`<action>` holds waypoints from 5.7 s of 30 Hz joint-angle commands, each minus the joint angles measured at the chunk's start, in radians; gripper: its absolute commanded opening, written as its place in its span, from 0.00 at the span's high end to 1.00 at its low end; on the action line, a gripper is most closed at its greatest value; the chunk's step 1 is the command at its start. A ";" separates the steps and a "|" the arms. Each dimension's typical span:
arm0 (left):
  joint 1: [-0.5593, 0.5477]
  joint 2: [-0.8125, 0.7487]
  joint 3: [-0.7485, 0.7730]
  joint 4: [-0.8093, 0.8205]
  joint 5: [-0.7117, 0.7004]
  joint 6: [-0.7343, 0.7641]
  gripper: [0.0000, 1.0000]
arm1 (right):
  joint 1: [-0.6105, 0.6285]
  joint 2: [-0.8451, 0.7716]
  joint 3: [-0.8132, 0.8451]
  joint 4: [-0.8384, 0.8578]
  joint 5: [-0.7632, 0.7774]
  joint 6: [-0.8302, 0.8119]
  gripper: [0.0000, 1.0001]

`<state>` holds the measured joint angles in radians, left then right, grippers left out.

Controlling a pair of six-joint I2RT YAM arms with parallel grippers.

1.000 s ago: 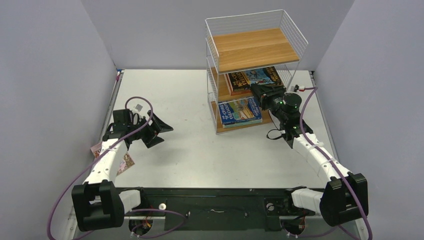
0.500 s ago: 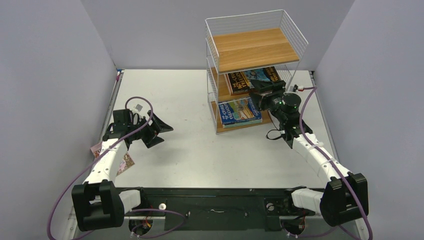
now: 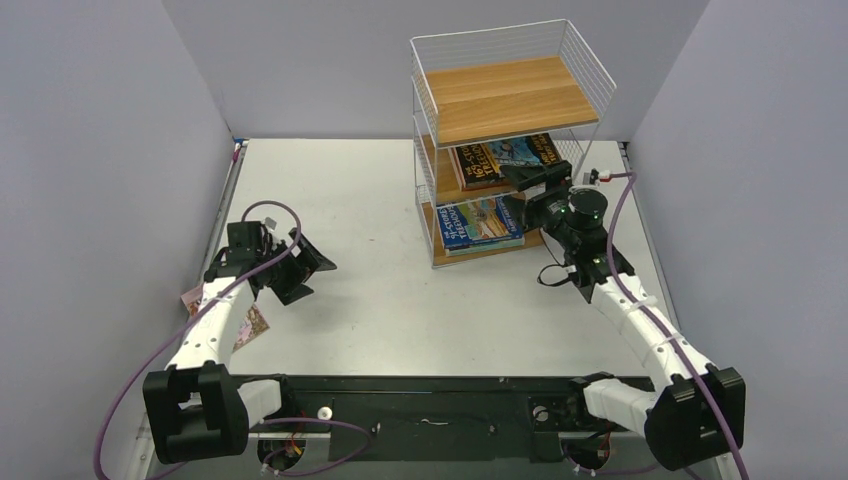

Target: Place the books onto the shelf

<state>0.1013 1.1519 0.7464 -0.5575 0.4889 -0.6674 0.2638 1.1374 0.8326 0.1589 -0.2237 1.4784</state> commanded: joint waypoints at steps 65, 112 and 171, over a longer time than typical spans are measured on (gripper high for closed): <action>0.172 0.652 0.300 -0.193 -0.836 0.081 0.13 | -0.020 -0.286 -0.114 -0.559 0.088 -0.528 0.21; 0.280 0.492 0.347 -0.166 -0.961 -0.085 0.03 | -0.021 -0.300 -0.106 -0.580 0.123 -0.482 0.23; -0.326 0.367 0.345 -0.334 -0.599 -0.029 0.04 | 0.017 -0.380 -0.176 -0.613 0.196 -0.450 0.27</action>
<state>-0.2138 1.5406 1.1584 -0.7975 0.0078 -0.7601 0.2703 0.7757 0.6662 -0.4763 -0.0406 1.0260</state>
